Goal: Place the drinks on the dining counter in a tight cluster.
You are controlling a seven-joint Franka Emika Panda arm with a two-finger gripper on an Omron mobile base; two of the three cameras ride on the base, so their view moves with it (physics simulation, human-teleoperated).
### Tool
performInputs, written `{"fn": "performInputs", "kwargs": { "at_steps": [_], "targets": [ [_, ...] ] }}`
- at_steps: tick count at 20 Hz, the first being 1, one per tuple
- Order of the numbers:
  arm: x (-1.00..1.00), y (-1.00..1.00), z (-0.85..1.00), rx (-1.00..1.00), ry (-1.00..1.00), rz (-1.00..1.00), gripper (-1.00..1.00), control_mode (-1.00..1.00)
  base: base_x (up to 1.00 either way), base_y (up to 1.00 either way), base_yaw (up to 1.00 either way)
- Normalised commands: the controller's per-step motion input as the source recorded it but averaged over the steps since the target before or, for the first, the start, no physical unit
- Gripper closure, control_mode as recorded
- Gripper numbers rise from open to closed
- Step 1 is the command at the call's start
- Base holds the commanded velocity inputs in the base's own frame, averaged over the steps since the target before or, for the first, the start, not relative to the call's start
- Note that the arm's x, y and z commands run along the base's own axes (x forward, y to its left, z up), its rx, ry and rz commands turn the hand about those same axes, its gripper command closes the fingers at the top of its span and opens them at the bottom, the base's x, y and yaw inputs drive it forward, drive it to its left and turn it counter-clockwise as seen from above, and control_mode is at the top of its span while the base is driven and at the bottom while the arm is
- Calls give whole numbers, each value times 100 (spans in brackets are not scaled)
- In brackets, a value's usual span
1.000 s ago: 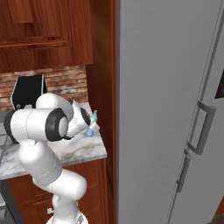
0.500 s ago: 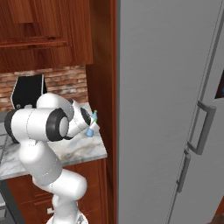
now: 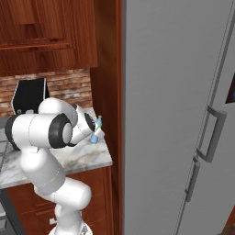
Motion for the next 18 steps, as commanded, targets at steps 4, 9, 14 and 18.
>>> {"fn": "performInputs", "kwargs": {
  "at_steps": [4,9,14,18],
  "targets": [
    [-79,2,38,0,-12,3,100,-100,0,0,0],
    [-96,16,92,0,-10,11,100,-100,0,0,0],
    [-51,8,100,0,8,25,100,-100,0,0,0],
    [-11,4,96,-2,35,34,100,-100,0,0,0]
  ]
}}
